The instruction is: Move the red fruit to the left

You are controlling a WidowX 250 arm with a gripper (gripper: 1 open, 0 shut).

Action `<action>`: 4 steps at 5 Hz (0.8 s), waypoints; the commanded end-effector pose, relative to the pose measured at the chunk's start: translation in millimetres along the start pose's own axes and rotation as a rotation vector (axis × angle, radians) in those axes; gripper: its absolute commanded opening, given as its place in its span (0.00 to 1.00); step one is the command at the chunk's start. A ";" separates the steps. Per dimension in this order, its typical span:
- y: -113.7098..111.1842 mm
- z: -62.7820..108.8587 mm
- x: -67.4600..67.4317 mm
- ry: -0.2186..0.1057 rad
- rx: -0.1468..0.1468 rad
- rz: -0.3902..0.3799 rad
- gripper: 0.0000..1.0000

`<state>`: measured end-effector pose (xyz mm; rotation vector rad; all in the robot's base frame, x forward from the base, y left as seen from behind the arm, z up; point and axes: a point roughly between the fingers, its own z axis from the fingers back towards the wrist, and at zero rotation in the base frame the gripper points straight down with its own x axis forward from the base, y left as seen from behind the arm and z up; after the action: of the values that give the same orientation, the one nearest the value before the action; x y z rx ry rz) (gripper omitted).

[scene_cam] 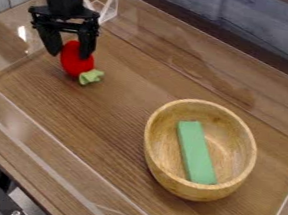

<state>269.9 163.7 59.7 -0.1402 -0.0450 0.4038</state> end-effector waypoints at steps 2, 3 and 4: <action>-3.2 24.2 -0.7 -0.101 0.014 -0.009 1.00; -1.9 25.4 -3.4 -0.110 0.021 -0.036 1.00; -8.2 24.6 -2.8 -0.110 0.023 -0.105 1.00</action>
<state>262.5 154.5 60.4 -0.1321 -0.0769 0.3218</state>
